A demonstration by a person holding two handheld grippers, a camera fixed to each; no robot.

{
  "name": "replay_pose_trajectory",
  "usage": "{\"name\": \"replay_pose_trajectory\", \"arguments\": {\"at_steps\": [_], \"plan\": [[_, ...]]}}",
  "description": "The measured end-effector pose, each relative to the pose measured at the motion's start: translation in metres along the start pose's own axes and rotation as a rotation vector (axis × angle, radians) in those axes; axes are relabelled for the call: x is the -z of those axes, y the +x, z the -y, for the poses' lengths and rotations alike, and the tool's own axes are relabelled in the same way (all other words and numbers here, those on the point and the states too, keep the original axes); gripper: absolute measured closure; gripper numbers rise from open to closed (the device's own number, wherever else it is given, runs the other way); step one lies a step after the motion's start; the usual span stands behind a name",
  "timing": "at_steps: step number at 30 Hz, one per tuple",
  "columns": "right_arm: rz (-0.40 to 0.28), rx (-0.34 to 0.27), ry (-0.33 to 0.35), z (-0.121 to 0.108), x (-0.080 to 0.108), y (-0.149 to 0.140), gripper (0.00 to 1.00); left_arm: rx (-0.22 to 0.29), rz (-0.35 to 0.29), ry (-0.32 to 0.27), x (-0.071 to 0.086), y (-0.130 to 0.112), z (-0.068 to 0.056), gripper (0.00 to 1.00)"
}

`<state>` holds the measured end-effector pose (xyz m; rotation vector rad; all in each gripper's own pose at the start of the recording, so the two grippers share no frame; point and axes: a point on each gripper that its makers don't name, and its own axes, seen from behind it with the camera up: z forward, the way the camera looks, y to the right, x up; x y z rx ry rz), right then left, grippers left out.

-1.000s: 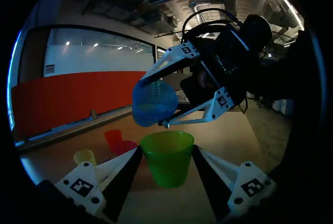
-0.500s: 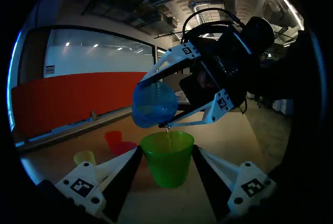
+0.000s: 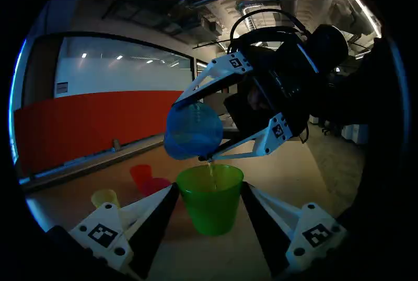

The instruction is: Pour water

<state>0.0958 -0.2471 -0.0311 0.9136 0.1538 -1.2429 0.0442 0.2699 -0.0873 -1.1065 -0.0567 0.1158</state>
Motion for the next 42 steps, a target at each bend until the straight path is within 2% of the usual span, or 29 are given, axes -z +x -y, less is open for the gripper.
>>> {"name": "replay_pose_trajectory", "arguments": {"at_steps": [42], "plan": [[0.002,0.095,-0.013,-0.0036,0.0079,0.0057,0.08,-0.019,0.004,-0.001,-0.0017,-0.0001,-0.0026,0.13]]}}
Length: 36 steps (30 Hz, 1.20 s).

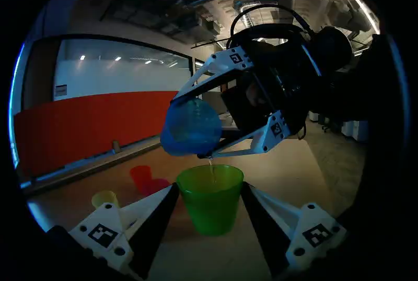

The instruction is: Pour water

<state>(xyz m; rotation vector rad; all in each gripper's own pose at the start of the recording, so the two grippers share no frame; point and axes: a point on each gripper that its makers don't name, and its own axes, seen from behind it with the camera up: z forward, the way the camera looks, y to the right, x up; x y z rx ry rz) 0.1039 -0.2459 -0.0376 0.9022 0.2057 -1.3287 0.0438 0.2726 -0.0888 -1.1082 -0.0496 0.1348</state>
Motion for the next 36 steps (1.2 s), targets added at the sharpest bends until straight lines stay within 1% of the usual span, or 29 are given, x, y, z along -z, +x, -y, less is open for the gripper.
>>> {"name": "replay_pose_trajectory", "arguments": {"at_steps": [8,26,36], "plan": [[-0.003,0.010,-0.001,0.0002,-0.0002,0.0015,0.08,0.000,0.000,-0.002,0.0003,0.0003,-0.0005,0.13],[0.006,0.068,-0.002,-0.0022,0.0026,0.0004,0.08,-0.004,-0.002,-0.001,-0.0006,0.0014,-0.0006,0.13],[0.006,0.086,-0.006,-0.0044,0.0021,-0.0004,0.08,-0.006,-0.001,-0.001,-0.0016,0.0007,-0.0009,0.13]]}}
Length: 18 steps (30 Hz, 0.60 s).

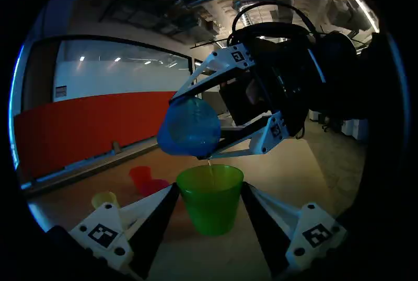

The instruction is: Pour water

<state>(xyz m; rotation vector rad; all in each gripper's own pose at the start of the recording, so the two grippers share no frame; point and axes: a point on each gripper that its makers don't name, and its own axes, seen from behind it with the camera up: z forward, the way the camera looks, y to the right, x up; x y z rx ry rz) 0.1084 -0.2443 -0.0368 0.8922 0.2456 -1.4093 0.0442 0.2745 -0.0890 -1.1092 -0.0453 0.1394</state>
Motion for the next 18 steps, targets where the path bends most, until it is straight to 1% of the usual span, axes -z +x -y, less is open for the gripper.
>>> {"name": "replay_pose_trajectory", "arguments": {"at_steps": [11,14,18], "plan": [[0.006,0.035,-0.007,-0.0015,-0.0012,-0.0017,0.08,-0.001,-0.001,0.001,-0.0003,0.0001,0.0003,0.13],[0.007,0.044,0.000,0.0016,-0.0013,-0.0023,0.08,-0.003,-0.001,0.001,-0.0003,0.0008,0.0001,0.13],[0.009,0.057,-0.013,-0.0014,-0.0014,-0.0023,0.08,-0.002,-0.002,0.003,-0.0003,0.0008,0.0006,0.13]]}}
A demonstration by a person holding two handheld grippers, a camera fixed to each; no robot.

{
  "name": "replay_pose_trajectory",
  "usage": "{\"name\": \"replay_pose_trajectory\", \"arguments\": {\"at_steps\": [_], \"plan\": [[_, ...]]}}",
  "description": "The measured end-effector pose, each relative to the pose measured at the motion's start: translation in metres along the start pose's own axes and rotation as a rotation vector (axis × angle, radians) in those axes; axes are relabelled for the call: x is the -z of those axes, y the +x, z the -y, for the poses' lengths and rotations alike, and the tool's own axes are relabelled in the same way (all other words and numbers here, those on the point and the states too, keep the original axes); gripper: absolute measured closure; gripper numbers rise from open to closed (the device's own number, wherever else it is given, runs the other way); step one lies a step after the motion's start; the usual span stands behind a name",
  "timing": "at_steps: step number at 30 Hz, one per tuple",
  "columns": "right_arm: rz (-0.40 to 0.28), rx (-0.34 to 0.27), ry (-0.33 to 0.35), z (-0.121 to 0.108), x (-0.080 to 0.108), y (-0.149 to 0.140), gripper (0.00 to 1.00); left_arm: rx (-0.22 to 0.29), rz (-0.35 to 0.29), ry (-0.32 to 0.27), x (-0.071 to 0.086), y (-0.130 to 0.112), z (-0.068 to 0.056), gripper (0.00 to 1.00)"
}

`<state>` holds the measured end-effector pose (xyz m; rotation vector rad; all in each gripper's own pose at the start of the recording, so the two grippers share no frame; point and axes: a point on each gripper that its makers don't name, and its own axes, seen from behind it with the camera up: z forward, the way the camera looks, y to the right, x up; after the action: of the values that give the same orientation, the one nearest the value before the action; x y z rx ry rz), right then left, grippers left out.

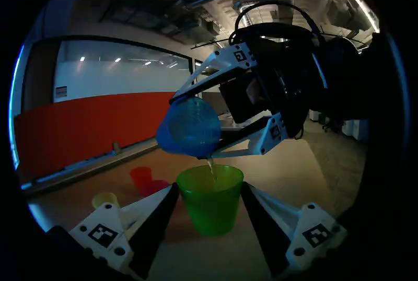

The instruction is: Pour water

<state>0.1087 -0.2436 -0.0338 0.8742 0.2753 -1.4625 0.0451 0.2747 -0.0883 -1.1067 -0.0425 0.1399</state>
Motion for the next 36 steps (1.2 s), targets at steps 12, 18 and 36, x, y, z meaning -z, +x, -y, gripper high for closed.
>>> {"name": "replay_pose_trajectory", "arguments": {"at_steps": [12,18,36], "plan": [[0.003,0.038,-0.011,-0.001,0.000,0.002,0.08,-0.003,-0.002,-0.002,0.000,0.001,-0.002,0.13],[0.007,0.057,-0.014,-0.003,0.004,0.007,0.08,-0.004,-0.001,-0.001,0.000,0.000,-0.001,0.13],[0.018,0.109,-0.032,0.000,0.018,0.018,0.08,-0.007,-0.001,-0.002,-0.001,0.001,-0.002,0.13]]}}
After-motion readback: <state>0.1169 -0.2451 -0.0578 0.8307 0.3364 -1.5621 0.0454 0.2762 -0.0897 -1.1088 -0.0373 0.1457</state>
